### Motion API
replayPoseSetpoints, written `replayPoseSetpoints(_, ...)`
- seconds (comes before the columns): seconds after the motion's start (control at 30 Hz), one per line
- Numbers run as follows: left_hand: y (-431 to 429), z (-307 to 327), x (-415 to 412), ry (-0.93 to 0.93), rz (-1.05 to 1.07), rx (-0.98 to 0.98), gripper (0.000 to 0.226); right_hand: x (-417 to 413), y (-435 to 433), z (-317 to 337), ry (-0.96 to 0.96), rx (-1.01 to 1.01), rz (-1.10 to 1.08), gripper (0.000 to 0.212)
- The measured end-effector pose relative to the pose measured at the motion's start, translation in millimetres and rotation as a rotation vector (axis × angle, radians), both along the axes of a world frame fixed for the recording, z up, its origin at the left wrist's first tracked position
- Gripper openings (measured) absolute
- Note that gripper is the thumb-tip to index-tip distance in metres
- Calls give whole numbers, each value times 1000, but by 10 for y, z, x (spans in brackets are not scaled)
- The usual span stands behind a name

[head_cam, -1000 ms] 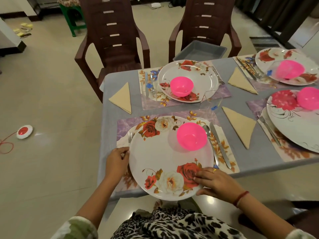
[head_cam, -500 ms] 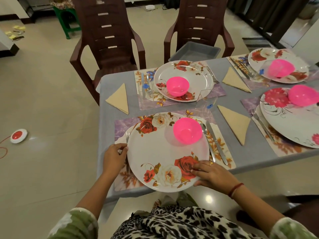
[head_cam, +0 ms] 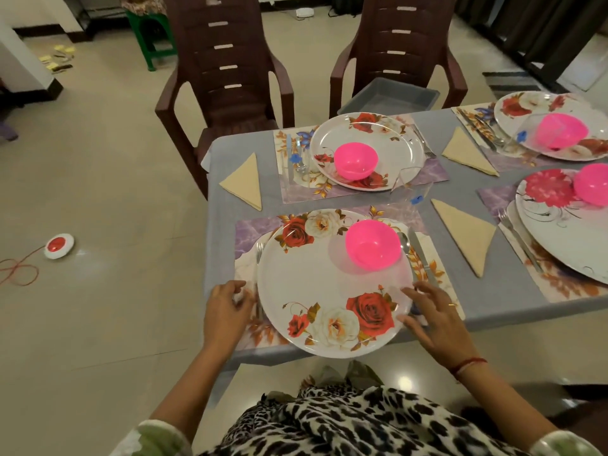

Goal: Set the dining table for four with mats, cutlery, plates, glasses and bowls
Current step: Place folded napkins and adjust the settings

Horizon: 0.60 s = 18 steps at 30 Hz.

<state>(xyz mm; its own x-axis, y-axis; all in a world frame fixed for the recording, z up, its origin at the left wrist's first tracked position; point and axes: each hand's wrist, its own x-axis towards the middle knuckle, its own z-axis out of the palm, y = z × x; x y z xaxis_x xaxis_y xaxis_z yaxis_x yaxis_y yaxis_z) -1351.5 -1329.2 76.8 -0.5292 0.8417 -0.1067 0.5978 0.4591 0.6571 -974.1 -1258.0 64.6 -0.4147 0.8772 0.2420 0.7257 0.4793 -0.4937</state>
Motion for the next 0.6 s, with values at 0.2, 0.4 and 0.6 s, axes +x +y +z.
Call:
replayPoseSetpoints(0.2, -87, 7, 139, -83, 1, -1, 16, -165, 46, 101, 124, -9, -113, 71)
replayPoseSetpoints(0.4, -17, 54, 220, -32, 93, -19, 18, -109, 238, 208, 208, 18, -279, 72)
replayPoseSetpoints(0.6, -6, 77, 167, 25, 118, -73, 24, -49, 249, 158, 219, 6, -269, 66)
